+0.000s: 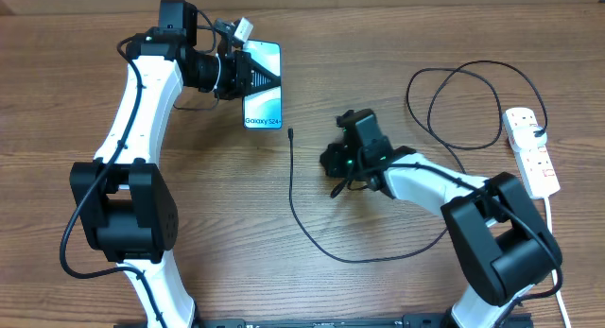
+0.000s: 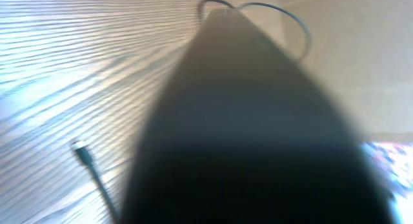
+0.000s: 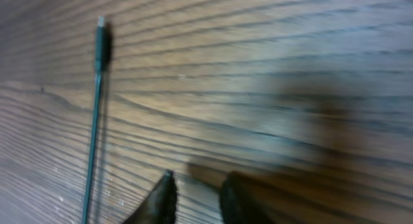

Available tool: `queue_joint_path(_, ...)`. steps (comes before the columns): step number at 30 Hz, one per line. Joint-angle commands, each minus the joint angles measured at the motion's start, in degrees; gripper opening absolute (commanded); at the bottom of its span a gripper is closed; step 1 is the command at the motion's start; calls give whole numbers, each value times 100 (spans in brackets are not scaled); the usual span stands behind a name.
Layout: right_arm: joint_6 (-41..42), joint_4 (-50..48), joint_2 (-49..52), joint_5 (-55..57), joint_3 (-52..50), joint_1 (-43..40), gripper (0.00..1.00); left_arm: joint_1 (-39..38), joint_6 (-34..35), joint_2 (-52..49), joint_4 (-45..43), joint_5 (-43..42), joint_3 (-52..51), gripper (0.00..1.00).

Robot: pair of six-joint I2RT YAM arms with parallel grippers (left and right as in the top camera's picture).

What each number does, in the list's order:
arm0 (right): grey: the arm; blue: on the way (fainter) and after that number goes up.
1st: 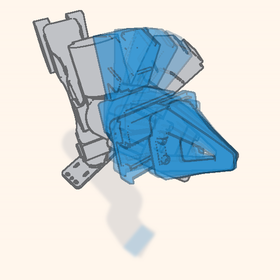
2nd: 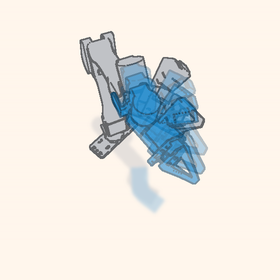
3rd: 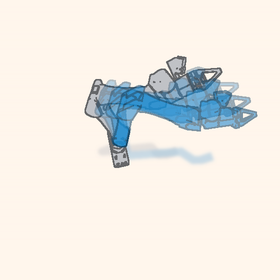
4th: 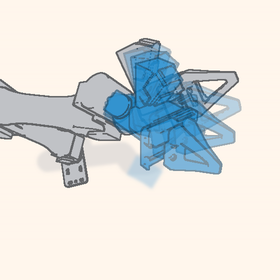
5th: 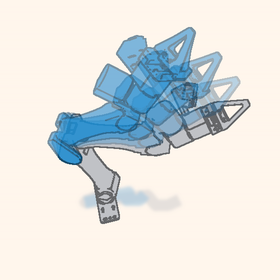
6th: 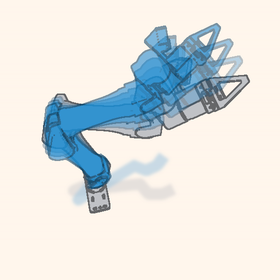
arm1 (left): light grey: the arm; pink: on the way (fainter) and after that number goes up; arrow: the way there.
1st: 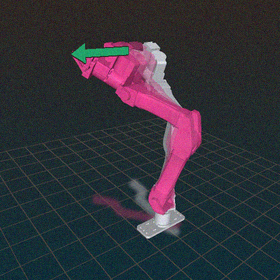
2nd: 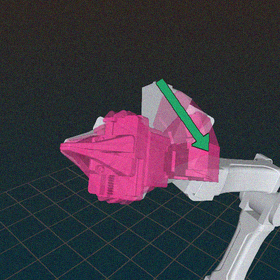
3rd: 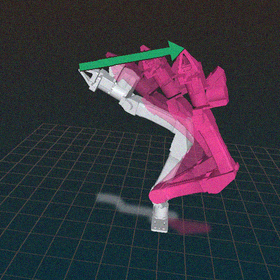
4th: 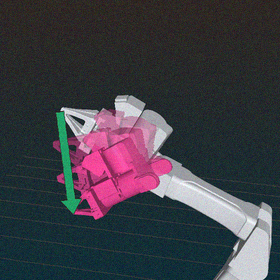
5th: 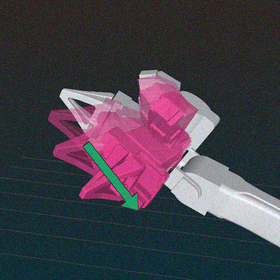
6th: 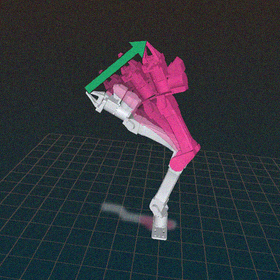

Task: Plug charger to phone and switch on socket
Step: 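Move the right gripper down over the black cable's USB-C plug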

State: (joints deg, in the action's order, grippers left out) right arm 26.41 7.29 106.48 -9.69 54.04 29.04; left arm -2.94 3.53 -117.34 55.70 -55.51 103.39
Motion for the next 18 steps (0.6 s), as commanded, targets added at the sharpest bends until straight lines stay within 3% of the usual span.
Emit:
queue_joint_path(1, -136, -166, 37, 474, 122, 227, 27, 33, 542, -48, -70, 636, -15, 4)
queue_joint_path(9, -243, -612, 39, 710, 181, 315, 29, 39, 1270, -48, -4, 1600, -15, 4)
queue_joint_path(13, -227, -415, 39, 706, 472, 317, 29, 35, 1862, -50, 133, 2417, -17, 4)
queue_joint_path(18, -247, 304, 240, 638, 1344, 317, 29, 35, 2044, -50, 192, 2671, -17, 4)
